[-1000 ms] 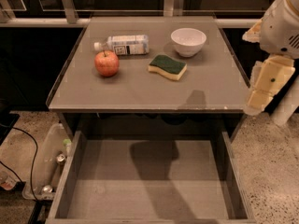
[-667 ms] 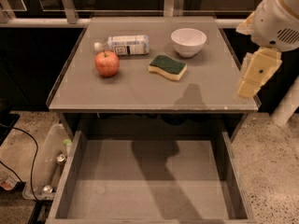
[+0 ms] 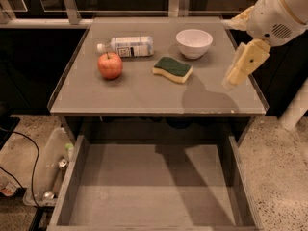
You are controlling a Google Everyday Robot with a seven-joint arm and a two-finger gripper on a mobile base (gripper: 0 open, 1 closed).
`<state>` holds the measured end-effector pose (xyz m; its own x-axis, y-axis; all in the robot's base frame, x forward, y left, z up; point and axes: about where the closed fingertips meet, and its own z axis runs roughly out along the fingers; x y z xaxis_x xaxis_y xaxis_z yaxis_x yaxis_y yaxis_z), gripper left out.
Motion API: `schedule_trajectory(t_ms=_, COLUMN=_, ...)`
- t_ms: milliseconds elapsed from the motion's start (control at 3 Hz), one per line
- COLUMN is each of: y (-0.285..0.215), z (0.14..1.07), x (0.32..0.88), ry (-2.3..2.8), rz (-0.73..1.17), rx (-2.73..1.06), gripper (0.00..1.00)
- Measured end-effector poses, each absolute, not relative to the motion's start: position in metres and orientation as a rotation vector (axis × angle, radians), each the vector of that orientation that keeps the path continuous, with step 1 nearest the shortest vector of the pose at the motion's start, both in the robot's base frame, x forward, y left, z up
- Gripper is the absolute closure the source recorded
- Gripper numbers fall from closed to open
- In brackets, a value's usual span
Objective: Place sponge into top drawer
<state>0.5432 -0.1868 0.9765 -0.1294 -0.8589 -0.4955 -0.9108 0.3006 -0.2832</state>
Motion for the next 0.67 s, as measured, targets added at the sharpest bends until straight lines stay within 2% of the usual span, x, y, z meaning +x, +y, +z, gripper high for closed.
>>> schedule_trajectory(t_ms=667, y=-0.1822, z=0.9756, x=0.5454, ry=1.987, rz=0.141, rx=-1.566, gripper=0.0)
